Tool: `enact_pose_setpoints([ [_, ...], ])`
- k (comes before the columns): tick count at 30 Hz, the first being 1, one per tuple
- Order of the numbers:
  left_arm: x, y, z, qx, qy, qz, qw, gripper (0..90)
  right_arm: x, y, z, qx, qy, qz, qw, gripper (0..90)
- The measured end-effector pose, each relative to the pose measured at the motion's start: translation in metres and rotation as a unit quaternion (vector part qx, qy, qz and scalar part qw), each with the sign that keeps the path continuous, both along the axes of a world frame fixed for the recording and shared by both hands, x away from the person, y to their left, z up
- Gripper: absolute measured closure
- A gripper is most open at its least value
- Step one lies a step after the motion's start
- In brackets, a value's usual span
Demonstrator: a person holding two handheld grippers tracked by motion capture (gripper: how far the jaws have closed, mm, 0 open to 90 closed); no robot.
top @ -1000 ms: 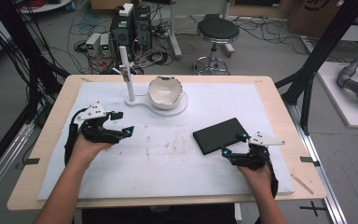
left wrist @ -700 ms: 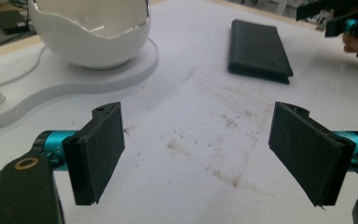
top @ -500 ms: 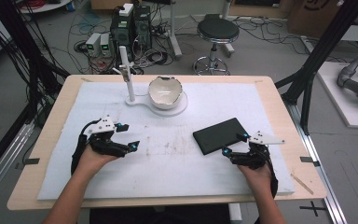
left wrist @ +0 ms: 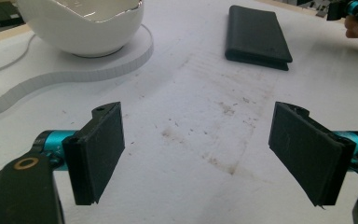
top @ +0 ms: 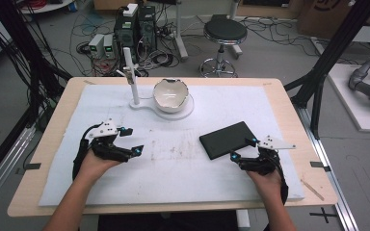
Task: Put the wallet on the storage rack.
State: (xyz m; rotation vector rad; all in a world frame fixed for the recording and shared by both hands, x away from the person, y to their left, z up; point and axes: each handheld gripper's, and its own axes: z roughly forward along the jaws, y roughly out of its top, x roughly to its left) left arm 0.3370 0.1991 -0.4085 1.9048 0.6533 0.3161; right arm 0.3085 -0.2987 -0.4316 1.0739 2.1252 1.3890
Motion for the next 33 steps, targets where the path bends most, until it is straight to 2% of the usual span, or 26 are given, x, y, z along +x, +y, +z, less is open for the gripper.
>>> enact_pose_setpoints([
  [2,0.002,0.000,0.000,-0.013,0.002,-0.002,0.9999,18.2,-0.002,-0.001,0.000,0.000,0.001,-0.003,1.0000,15.8],
  [12,0.008,-0.007,-0.001,-0.033,0.011,-0.007,0.9994,18.5,-0.006,-0.006,0.001,-0.002,-0.001,-0.004,1.0000,15.8],
  [15,0.022,-0.024,0.000,-0.034,0.018,-0.015,0.9991,18.4,-0.010,-0.008,0.000,-0.008,-0.002,-0.005,1.0000,15.8],
  [16,0.022,-0.024,0.000,-0.034,0.018,-0.015,0.9991,18.3,-0.011,-0.009,0.000,-0.010,-0.003,-0.004,0.9999,15.8],
  [17,0.026,-0.029,0.001,-0.030,0.019,-0.018,0.9992,18.3,-0.011,-0.009,0.000,-0.010,-0.003,-0.004,0.9999,15.8],
  [19,0.039,-0.049,0.007,-0.035,0.032,-0.037,0.9982,18.3,-0.014,-0.010,0.001,-0.010,-0.003,-0.006,0.9999,15.8],
  [20,0.039,-0.049,0.007,-0.035,0.032,-0.037,0.9982,18.3,-0.014,-0.010,0.001,-0.010,-0.003,-0.006,0.9999,15.8],
  [21,0.047,-0.064,0.011,-0.040,0.040,-0.059,0.9967,18.2,-0.016,-0.011,0.001,-0.009,-0.002,-0.006,0.9999,15.8],
  [22,0.047,-0.064,0.011,-0.040,0.040,-0.059,0.9967,18.3,-0.016,-0.011,0.001,-0.009,-0.002,-0.006,0.9999,15.8],
  [23,0.056,-0.079,0.015,-0.036,0.049,-0.079,0.9951,18.4,-0.017,-0.011,0.001,-0.011,-0.003,-0.007,0.9999,15.8],
  [24,0.060,-0.086,0.016,-0.029,0.053,-0.089,0.9942,18.5,-0.017,-0.011,0.001,-0.011,-0.005,-0.007,0.9999,15.9],
  [25,0.064,-0.093,0.018,-0.026,0.055,-0.092,0.9939,18.5,-0.018,-0.012,0.000,-0.008,-0.004,-0.007,0.9999,15.9],
  [26,0.064,-0.093,0.018,-0.026,0.055,-0.092,0.9939,18.5,-0.018,-0.012,0.000,-0.008,-0.004,-0.007,0.9999,15.9],
  [27,0.068,-0.101,0.019,-0.023,0.055,-0.097,0.9935,18.4,-0.020,-0.014,-0.001,-0.006,-0.001,-0.007,1.0000,15.8],
  [28,0.075,-0.114,0.021,-0.018,0.062,-0.105,0.9923,18.4,-0.020,-0.015,0.000,-0.006,-0.002,-0.007,1.0000,15.9],
  [32,0.085,-0.135,0.023,-0.008,0.063,-0.113,0.9915,18.3,-0.021,-0.017,0.000,-0.004,-0.007,-0.008,0.9999,15.8],
  [33,0.090,-0.150,0.022,-0.003,0.063,-0.120,0.9907,18.3,-0.021,-0.018,0.000,-0.003,-0.007,-0.009,0.9999,15.8],
])
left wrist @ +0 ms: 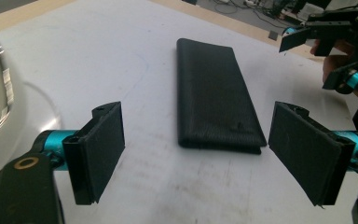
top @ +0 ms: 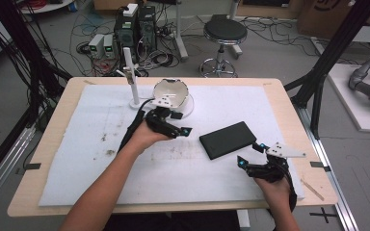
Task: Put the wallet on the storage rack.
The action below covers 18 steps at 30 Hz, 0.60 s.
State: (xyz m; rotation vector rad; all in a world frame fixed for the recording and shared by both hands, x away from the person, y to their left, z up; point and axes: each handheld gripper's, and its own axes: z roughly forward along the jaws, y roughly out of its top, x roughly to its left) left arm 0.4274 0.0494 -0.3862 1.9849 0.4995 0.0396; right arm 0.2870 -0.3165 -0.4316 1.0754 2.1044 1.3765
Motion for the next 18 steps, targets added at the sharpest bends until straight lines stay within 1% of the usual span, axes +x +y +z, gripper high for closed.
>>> enact_pose_setpoints([
  [3,0.010,-0.021,-0.004,0.011,0.008,-0.016,0.9998,18.3,0.001,0.000,0.000,0.001,0.003,0.001,1.0000,15.9],
  [4,0.013,-0.027,-0.006,0.014,0.009,-0.018,0.9997,18.3,0.001,0.000,0.000,0.000,0.001,0.002,1.0000,15.9],
  [5,0.013,-0.027,-0.006,0.014,0.009,-0.018,0.9997,18.3,0.001,0.000,0.000,0.000,0.001,0.002,1.0000,15.9],
  [7,0.019,-0.039,-0.011,0.021,0.019,-0.020,0.9994,18.3,0.001,0.000,0.000,0.000,0.000,0.002,1.0000,15.9],
  [8,0.023,-0.050,-0.017,0.030,0.024,-0.024,0.9990,18.3,0.001,0.000,0.000,0.001,0.002,0.003,1.0000,15.9],
  [9,0.023,-0.050,-0.017,0.030,0.024,-0.024,0.9990,18.3,0.001,0.000,0.000,0.001,0.002,0.003,1.0000,15.9],
  [12,0.027,-0.065,-0.025,0.033,0.033,-0.032,0.9984,18.4,0.001,-0.002,-0.001,0.002,0.002,0.002,1.0000,15.8],
  [13,0.029,-0.074,-0.033,0.047,0.041,-0.033,0.9975,18.5,0.001,-0.003,-0.001,0.003,0.002,0.001,1.0000,15.9],
  [15,0.033,-0.079,-0.043,0.058,0.053,-0.030,0.9964,18.5,0.002,-0.004,-0.001,0.003,0.001,0.002,1.0000,15.8],
  [16,0.033,-0.079,-0.043,0.058,0.053,-0.030,0.9964,18.5,0.002,-0.004,-0.001,0.003,0.001,0.002,1.0000,15.8],
  [18,0.035,-0.081,-0.052,0.066,0.069,-0.024,0.9952,18.6,0.001,-0.004,-0.001,0.004,0.000,0.001,1.0000,15.9],
])
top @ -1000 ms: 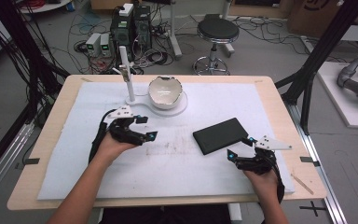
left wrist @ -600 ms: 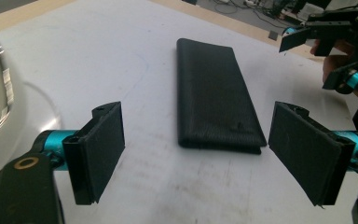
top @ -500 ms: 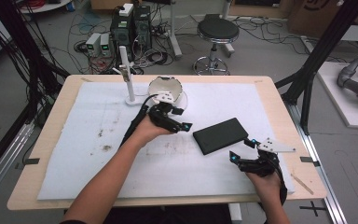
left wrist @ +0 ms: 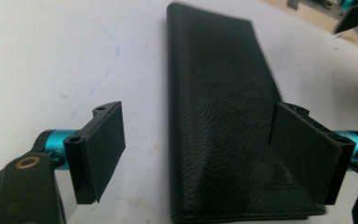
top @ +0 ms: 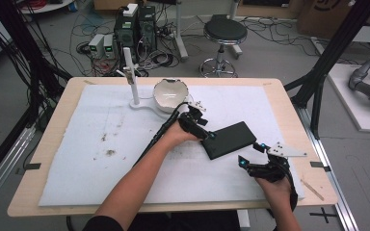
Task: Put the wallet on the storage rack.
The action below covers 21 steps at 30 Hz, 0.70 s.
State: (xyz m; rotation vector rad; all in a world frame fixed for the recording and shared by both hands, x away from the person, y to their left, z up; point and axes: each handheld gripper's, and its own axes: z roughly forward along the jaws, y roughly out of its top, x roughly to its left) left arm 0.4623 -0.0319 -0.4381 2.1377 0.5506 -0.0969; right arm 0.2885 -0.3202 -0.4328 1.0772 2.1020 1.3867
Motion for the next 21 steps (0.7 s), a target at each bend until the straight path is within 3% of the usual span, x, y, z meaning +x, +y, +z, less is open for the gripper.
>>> enact_pose_setpoints([
  [2,0.001,-0.003,-0.008,0.024,0.015,-0.007,0.9996,18.5,-0.001,0.000,0.000,0.001,0.001,0.002,1.0000,15.9],
  [7,-0.004,-0.005,-0.009,0.032,-0.001,-0.004,0.9995,17.5,0.001,0.001,-0.001,-0.001,0.001,0.004,1.0000,15.9],
  [11,-0.006,-0.004,-0.009,0.028,-0.002,-0.006,0.9996,18.8,0.001,0.002,0.000,-0.001,0.001,0.004,1.0000,15.8],
  [12,-0.006,-0.002,-0.008,0.016,0.015,-0.028,0.9994,31.9,0.001,0.002,0.000,-0.003,-0.003,0.003,1.0000,15.9],
  [13,-0.007,-0.002,-0.010,0.004,0.030,-0.032,0.9990,42.9,0.000,0.002,0.000,-0.001,-0.001,0.004,1.0000,15.8],
  [19,-0.008,0.002,-0.014,-0.012,0.028,-0.026,0.9992,43.4,0.000,0.002,0.000,-0.001,0.000,0.004,1.0000,15.9],
  [21,-0.010,0.002,-0.012,-0.011,0.034,-0.011,0.9993,51.1,0.000,0.004,0.000,-0.002,0.000,0.005,1.0000,15.9],
])
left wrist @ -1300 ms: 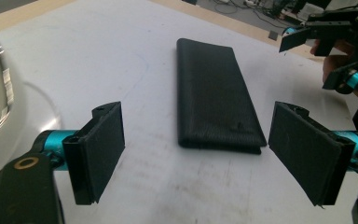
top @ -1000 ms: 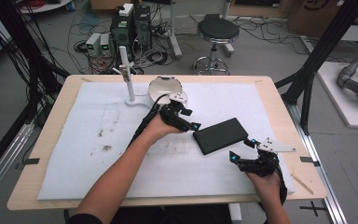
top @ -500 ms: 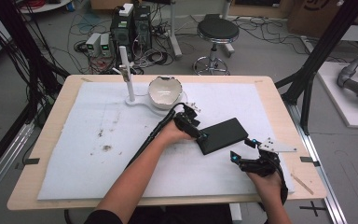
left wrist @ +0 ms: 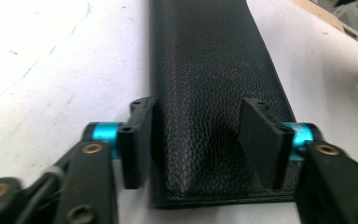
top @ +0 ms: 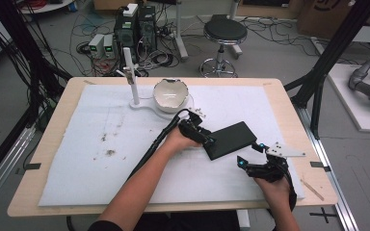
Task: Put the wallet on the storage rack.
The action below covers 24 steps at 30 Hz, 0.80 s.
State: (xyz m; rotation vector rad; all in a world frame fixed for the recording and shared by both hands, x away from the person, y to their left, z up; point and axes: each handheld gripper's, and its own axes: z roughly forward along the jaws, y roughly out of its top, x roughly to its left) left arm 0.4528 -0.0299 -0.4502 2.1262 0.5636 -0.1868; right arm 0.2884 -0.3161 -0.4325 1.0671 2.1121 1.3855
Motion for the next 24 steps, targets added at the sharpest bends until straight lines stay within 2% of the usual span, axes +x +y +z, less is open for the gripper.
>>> enact_pose_setpoints([
  [2,-0.002,0.001,0.003,0.001,-0.014,0.002,0.9999,57.7,0.000,0.000,0.000,-0.002,-0.001,0.000,1.0000,15.9],
  [4,-0.005,0.001,0.006,0.006,-0.033,0.005,0.9994,68.7,-0.001,0.000,0.000,-0.001,-0.002,-0.002,1.0000,15.9],
  [8,-0.011,0.001,0.009,0.007,-0.040,0.020,0.9990,78.9,-0.001,-0.002,0.000,0.000,-0.004,-0.005,1.0000,15.9],
  [11,-0.011,0.006,0.008,-0.010,-0.023,0.023,0.9994,80.5,-0.001,-0.003,0.000,0.000,-0.006,-0.003,1.0000,15.9],
  [12,-0.013,0.010,0.010,-0.028,-0.020,0.020,0.9992,80.8,-0.001,-0.003,0.000,-0.001,-0.006,-0.004,1.0000,15.9],
  [13,-0.013,0.010,0.010,-0.028,-0.020,0.020,0.9992,80.9,0.000,-0.004,0.000,0.000,-0.005,-0.004,1.0000,15.9],
  [14,-0.013,0.012,0.012,-0.037,-0.022,0.016,0.9990,80.9,0.000,-0.004,0.000,0.000,-0.005,-0.004,1.0000,15.9],
  [15,-0.015,0.013,0.015,-0.043,-0.024,0.015,0.9987,80.9,0.001,-0.004,-0.001,0.000,-0.003,-0.005,1.0000,15.9],
  [19,-0.024,0.020,0.036,-0.051,-0.057,-0.001,0.9971,81.3,0.002,-0.003,-0.002,-0.001,-0.003,-0.003,1.0000,15.9],
  [20,-0.024,0.020,0.036,-0.051,-0.057,-0.001,0.9971,81.4,0.001,-0.003,-0.001,-0.002,-0.003,-0.003,1.0000,15.9],
  [21,-0.027,0.024,0.044,-0.053,-0.071,-0.007,0.9960,81.4,0.001,-0.003,-0.001,-0.002,-0.005,-0.003,1.0000,15.9],
  [23,-0.029,0.025,0.047,-0.057,-0.072,-0.003,0.9958,81.6,0.000,-0.003,-0.001,-0.002,-0.007,-0.003,1.0000,15.9],
  [24,-0.030,0.029,0.052,-0.056,-0.080,-0.013,0.9951,81.7,0.000,-0.003,0.000,0.000,-0.005,-0.005,1.0000,15.9],
])
